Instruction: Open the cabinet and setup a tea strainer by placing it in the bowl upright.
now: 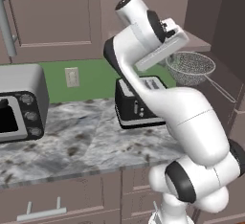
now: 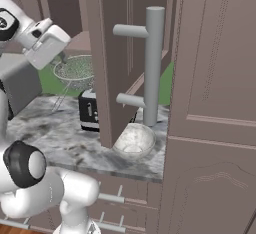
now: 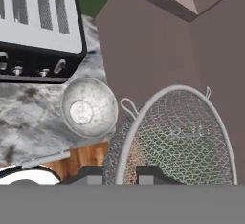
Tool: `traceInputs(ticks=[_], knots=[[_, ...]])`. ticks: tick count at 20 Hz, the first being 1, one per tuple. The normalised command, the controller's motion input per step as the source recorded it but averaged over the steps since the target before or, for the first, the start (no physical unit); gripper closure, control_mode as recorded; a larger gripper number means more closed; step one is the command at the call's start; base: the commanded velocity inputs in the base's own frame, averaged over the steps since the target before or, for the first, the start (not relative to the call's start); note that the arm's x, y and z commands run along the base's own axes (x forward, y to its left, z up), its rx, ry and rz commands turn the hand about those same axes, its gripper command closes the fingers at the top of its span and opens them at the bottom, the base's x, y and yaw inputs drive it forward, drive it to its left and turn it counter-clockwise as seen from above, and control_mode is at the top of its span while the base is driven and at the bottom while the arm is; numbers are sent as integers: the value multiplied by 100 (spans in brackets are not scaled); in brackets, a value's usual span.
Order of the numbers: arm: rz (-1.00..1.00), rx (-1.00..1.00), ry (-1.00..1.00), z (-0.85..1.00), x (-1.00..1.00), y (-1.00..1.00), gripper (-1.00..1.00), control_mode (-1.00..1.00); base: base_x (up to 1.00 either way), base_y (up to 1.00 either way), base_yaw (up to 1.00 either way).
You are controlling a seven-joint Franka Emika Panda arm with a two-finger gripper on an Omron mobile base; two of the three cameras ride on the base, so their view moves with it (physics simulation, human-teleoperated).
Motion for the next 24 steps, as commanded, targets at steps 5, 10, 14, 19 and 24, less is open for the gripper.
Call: traceInputs(ticks=[5,10,14,19,24], knots=[[17,0,-10,-24,-13,-27,100,-100,0,0,0],[0,0,-3,-44,0,-9,100,-100,0,0,0],[0,6,0,-45,0,-2,100,-100,0,0,0],[-1,6,1,-37,0,-15,100,-100,0,0,0],[0,9,8,-37,13,-46,100,-100,0,0,0]])
